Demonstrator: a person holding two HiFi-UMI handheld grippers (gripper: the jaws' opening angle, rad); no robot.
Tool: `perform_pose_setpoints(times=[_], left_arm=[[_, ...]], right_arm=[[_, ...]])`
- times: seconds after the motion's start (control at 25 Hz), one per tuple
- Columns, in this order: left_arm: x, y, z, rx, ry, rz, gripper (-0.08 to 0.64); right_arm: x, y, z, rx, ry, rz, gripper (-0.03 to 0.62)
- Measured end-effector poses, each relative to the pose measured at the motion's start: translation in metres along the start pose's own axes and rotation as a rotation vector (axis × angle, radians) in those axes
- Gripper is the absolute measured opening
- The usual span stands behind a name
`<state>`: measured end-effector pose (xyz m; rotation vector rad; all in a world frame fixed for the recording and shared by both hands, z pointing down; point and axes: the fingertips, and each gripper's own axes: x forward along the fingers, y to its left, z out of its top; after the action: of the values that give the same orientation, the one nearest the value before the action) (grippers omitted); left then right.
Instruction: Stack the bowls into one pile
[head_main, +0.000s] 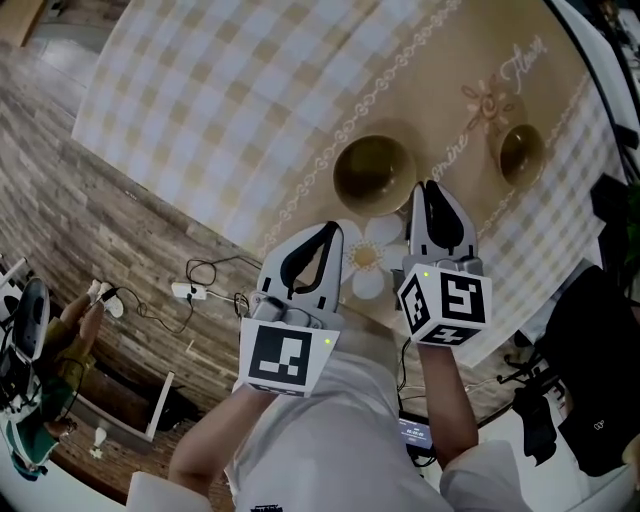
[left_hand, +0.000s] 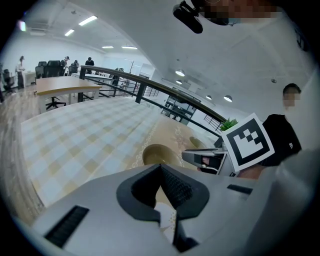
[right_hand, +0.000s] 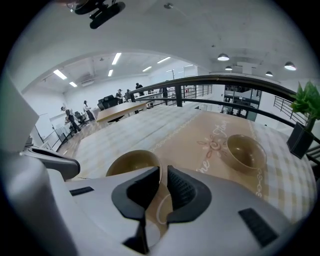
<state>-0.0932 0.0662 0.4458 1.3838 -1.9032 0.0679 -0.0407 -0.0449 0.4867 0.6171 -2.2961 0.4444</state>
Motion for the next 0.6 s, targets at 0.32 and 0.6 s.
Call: perform_pose_setpoints(times=[0.32, 0.6], left_arm=[[-0.020, -0.016, 0.007, 0.043, -0.020, -0.022, 0.018], [-0.054, -0.056, 0.007, 0.121, 0.008, -0.010, 0.018]], right_arm=[[-0.041, -0.009, 0.003, 0.030, -0.038, -0.035, 0.041], [-0.102, -0.012, 0.005, 0.042, -0.095, 0.010, 0.041]])
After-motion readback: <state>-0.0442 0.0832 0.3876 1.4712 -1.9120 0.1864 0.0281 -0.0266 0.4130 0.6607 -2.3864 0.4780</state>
